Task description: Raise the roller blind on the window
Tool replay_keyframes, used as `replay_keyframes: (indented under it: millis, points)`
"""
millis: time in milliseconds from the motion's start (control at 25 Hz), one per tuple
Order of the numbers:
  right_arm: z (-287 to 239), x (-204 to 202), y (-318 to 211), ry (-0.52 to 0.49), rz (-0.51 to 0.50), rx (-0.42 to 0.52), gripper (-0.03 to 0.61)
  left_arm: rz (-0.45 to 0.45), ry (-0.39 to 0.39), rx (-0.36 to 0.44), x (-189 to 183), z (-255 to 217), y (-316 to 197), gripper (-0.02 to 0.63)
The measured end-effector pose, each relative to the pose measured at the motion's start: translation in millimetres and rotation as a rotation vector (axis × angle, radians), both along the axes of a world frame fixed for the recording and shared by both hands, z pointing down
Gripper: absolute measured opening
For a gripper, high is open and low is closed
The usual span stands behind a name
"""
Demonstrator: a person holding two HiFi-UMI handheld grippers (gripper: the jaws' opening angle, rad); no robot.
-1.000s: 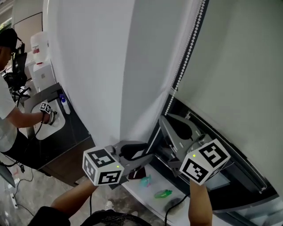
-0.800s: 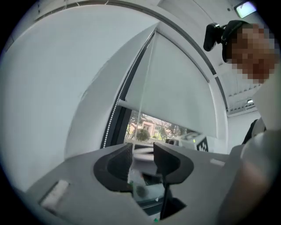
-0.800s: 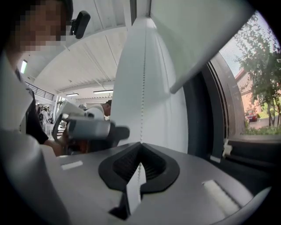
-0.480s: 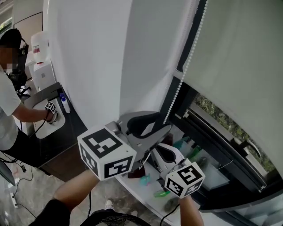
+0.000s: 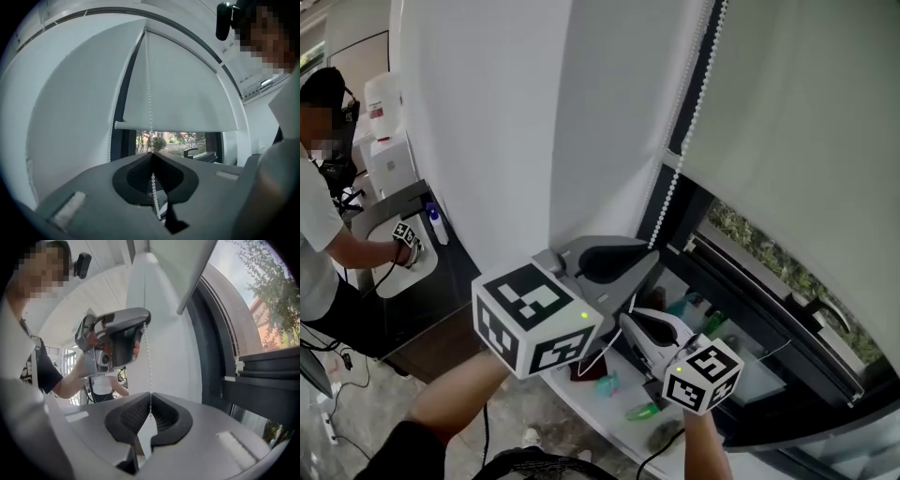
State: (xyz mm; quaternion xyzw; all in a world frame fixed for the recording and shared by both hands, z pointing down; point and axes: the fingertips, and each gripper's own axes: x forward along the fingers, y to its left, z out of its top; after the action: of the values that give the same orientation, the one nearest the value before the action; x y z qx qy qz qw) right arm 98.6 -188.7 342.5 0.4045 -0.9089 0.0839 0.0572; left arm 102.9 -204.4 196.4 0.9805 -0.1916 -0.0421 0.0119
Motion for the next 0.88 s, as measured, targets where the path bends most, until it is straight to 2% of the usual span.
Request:
replay_keyframes:
  millis: [40, 120, 200, 320, 480, 600, 720, 800, 880]
  points:
    - [-8, 5, 2, -0.035, -0.012, 0.001, 0.015, -0.006, 0.0, 0.005, -2, 0, 0, 0.009]
    - [-33, 18, 1, -0.121, -0.013, 0.017, 0.1, -0.017, 0.005, 0.004, -7, 4, -2, 0.011]
    - [-63, 35, -9, -0.188, 0.024, 0.047, 0.112, -0.013, -0.016, -0.02, -6, 16, -4, 0.011]
    - [-114, 39, -18, -0.227, 0.049, 0.133, 0.112, -0.005, -0.111, -0.054, 4, 54, -4, 0.011]
    - [-171, 6, -13, -0.217, -0.035, 0.249, 0.112, 0.01, -0.228, -0.155, 10, 121, -5, 0.011]
    - [-188, -15, -17, -0.159, -0.058, 0.292, 0.112, 0.01, -0.297, -0.209, 5, 163, -8, 0.011]
    - [-189, -20, -25, -0.107, -0.044, 0.31, 0.088, 0.018, -0.329, -0.256, 2, 191, -7, 0.011]
    - [-188, -17, -29, -0.107, -0.029, 0.311, 0.043, 0.025, -0.334, -0.265, 2, 198, -5, 0.011]
    - [-186, -15, -32, -0.11, -0.02, 0.307, 0.035, 0.037, -0.334, -0.261, 4, 199, -1, 0.011]
